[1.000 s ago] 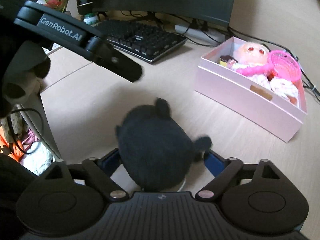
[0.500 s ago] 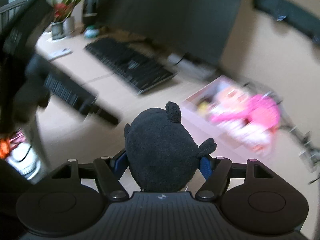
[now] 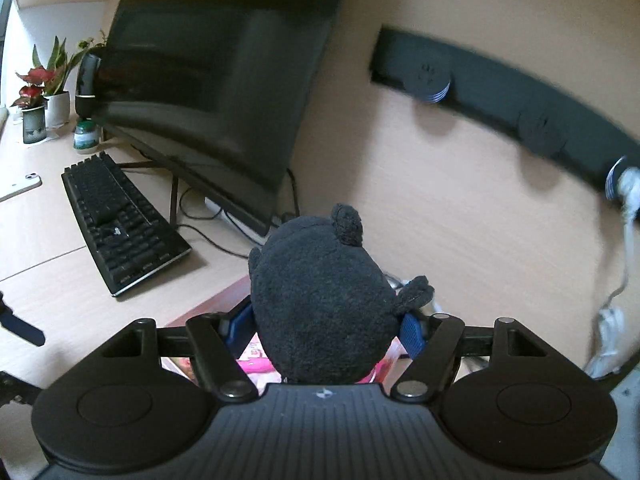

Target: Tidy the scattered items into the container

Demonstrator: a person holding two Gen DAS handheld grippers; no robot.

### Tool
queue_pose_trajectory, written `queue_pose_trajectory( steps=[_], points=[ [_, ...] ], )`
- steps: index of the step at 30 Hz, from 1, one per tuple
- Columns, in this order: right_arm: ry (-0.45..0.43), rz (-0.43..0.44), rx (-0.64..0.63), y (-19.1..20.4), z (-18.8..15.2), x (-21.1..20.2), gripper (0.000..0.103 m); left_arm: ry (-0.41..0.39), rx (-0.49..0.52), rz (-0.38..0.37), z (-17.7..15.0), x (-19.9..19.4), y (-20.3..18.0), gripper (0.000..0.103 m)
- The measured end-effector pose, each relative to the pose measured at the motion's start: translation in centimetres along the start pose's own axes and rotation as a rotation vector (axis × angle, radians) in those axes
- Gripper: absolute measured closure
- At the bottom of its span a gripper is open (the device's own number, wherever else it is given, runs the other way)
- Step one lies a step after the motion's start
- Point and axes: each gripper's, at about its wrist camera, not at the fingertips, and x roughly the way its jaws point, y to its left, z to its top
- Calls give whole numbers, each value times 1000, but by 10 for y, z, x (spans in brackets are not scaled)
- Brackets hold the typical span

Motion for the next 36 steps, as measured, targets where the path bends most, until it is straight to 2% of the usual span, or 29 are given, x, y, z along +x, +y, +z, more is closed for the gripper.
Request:
queue_pose_trajectory(
  steps=[4, 6, 9, 13, 17, 22, 23, 24, 25, 27, 28, 32, 36],
  points=[
    [51, 93, 66, -17, -10, 18, 16, 14, -32, 21, -1, 5, 0, 6],
    [39, 106, 105, -24, -12, 16, 14, 20, -33, 33, 1, 8, -2, 6],
    [7, 81, 168, -35, -17, 6, 5, 27, -24, 33, 7, 14, -8, 6],
    [9, 21, 230, -48, -39, -7, 5, 20, 39, 10, 22, 25, -30, 6],
    [58, -61, 212, -46, -70, -15, 5, 25, 100, -30, 37, 41, -55, 6],
    [127, -41, 141, -17, -103, -14, 6, 30, 189, -35, 39, 52, -80, 6],
    [140, -27, 120, -9, -109, -12, 8, 27, 192, -18, 38, 51, -80, 6],
    [154, 2, 101, 0, -113, -10, 18, 24, 196, -2, 37, 51, -80, 6],
    [173, 46, 100, 7, -116, -6, 36, 23, 191, 11, 36, 50, -77, 6],
    [235, 137, 120, 19, -121, 5, 59, 29, 168, 31, 33, 46, -69, 6],
    [255, 162, 123, 24, -123, 10, 63, 34, 153, 42, 31, 45, -63, 6],
    [296, 215, 159, 36, -130, 33, 66, 55, 98, 71, 18, 38, -47, 6],
    [281, 232, 166, 38, -123, 48, 66, 70, 67, 88, 6, 30, -36, 6]
  ],
)
